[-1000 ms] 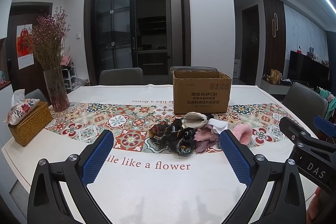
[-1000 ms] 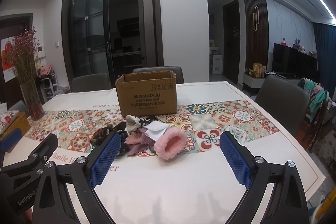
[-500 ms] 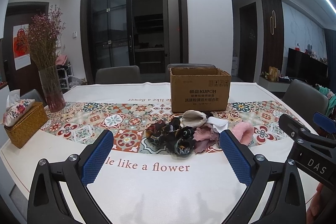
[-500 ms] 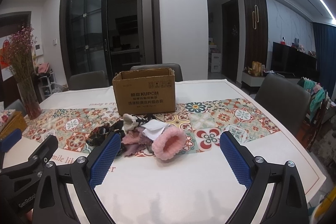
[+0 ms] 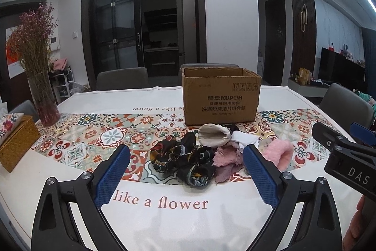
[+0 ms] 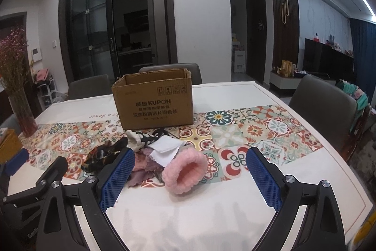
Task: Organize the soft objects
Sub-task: 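Close the right gripper on the pink fuzzy slipper while the left gripper approaches the dark scarf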
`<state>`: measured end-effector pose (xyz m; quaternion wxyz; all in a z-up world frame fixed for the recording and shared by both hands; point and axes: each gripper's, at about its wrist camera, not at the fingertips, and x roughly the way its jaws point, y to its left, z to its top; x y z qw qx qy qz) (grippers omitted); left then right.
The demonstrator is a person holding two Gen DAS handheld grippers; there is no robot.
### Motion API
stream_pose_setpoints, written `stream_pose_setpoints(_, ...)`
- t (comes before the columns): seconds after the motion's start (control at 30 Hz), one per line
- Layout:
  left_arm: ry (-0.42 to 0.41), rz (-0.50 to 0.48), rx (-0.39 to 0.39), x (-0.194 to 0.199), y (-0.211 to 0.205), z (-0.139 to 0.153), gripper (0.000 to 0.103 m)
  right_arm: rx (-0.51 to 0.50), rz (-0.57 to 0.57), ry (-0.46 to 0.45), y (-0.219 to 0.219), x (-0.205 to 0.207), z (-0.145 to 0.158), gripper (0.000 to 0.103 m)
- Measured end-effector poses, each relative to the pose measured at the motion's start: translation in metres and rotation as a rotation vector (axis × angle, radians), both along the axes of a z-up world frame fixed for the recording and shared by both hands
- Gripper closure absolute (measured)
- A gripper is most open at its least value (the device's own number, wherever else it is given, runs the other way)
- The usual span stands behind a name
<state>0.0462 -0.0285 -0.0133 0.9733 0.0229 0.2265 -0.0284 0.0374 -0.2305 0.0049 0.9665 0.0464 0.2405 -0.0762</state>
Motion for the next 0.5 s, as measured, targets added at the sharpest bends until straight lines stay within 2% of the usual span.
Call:
stream_pose_setpoints(0.23,0.052,0.028,-0.012,0.025,-0.007,-0.023,0.011,0.035,0.020,0.043,-0.012,0.031,-0.022,0.007)
stream_pose_setpoints(0.5,0.110,0.084,-0.056,0.049,-0.013,-0.047,0.019,0.130,0.021,0.109,-0.031,0.064,-0.051,0.010)
